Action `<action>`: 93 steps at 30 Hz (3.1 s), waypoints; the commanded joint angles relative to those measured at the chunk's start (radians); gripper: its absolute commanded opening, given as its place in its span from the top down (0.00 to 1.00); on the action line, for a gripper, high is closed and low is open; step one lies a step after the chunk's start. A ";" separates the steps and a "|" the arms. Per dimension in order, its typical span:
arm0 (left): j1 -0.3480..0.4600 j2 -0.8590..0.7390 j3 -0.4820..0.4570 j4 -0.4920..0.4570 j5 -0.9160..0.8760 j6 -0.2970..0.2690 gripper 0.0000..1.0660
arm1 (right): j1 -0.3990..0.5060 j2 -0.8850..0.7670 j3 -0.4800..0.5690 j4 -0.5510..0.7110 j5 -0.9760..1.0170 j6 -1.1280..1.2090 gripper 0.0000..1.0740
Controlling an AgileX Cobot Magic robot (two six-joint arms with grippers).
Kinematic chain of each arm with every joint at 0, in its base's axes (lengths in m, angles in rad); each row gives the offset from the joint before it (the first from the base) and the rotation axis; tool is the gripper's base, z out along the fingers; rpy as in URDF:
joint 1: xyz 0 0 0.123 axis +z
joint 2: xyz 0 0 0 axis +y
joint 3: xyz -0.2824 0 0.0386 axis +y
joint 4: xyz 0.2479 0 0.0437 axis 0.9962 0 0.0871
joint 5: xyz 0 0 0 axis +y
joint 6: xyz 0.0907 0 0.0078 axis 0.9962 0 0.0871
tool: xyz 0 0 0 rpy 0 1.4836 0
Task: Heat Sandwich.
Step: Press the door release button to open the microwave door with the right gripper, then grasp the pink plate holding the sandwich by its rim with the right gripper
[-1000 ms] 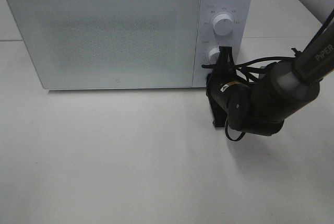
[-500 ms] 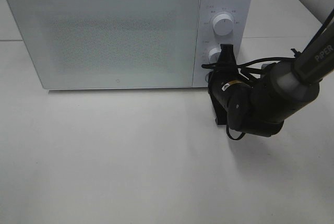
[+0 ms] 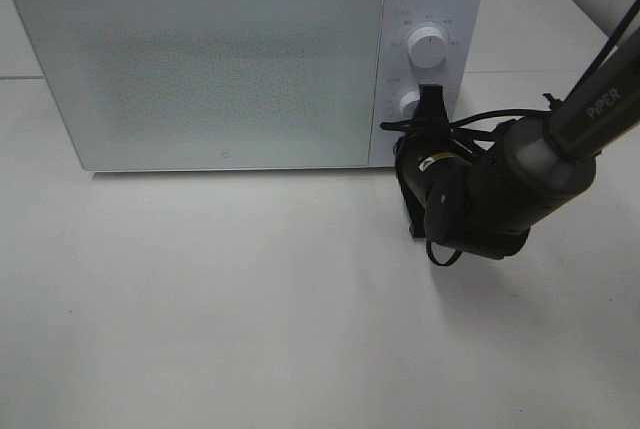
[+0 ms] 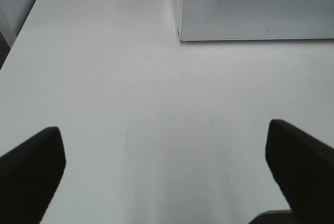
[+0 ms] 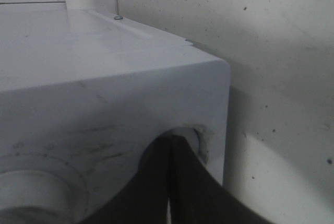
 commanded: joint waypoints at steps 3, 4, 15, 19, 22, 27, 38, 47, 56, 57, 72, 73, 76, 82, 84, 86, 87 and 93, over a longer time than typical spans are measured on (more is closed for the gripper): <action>0.002 -0.006 0.001 -0.007 -0.009 -0.002 0.06 | -0.045 0.002 -0.098 -0.019 -0.118 -0.047 1.00; 0.002 -0.006 0.001 -0.007 -0.009 -0.002 0.06 | -0.047 0.004 -0.115 -0.021 -0.134 -0.067 1.00; 0.002 -0.006 0.001 -0.007 -0.009 -0.002 0.06 | -0.058 0.006 -0.138 -0.023 -0.132 -0.078 1.00; 0.002 -0.006 0.001 -0.007 -0.009 -0.002 0.06 | -0.058 0.006 -0.138 -0.024 -0.132 -0.081 1.00; 0.002 -0.006 0.001 -0.007 -0.009 -0.002 0.06 | -0.058 0.006 -0.138 -0.030 -0.132 -0.081 1.00; 0.002 -0.006 0.001 -0.007 -0.009 -0.002 0.06 | -0.058 0.006 -0.138 -0.038 -0.117 -0.081 1.00; 0.002 -0.006 0.001 -0.007 -0.009 -0.002 0.06 | -0.058 -0.010 -0.138 -0.046 -0.028 -0.084 1.00; 0.002 -0.006 0.001 -0.007 -0.009 -0.001 0.06 | -0.058 -0.047 -0.138 -0.049 0.133 -0.107 1.00; 0.002 -0.006 0.001 -0.007 -0.009 -0.001 0.06 | -0.056 -0.088 -0.075 -0.059 0.159 -0.107 1.00; 0.002 -0.006 0.001 -0.007 -0.009 -0.002 0.06 | -0.056 -0.094 -0.064 -0.060 0.162 -0.107 1.00; 0.002 -0.006 0.001 -0.007 -0.009 -0.001 0.06 | -0.055 -0.173 0.102 -0.164 0.239 -0.041 1.00; 0.002 -0.006 0.001 -0.007 -0.009 -0.001 0.06 | -0.055 -0.179 0.114 -0.175 0.238 -0.028 1.00; 0.002 -0.006 0.001 -0.007 -0.009 -0.001 0.06 | -0.055 -0.213 0.148 -0.206 0.259 -0.023 1.00; 0.002 -0.006 0.001 -0.007 -0.009 -0.001 0.06 | -0.055 -0.289 0.216 -0.232 0.321 -0.042 1.00; 0.002 -0.006 0.001 -0.007 -0.009 -0.001 0.06 | -0.055 -0.314 0.232 -0.239 0.346 -0.060 1.00; 0.002 -0.006 0.001 -0.007 -0.009 -0.001 0.06 | -0.055 -0.337 0.241 -0.265 0.388 -0.063 1.00; 0.002 -0.006 0.001 -0.007 -0.009 -0.001 0.06 | -0.055 -0.347 0.246 -0.286 0.410 -0.063 1.00; 0.002 -0.006 0.001 -0.007 -0.009 -0.001 0.06 | -0.055 -0.418 0.247 -0.427 0.491 -0.061 1.00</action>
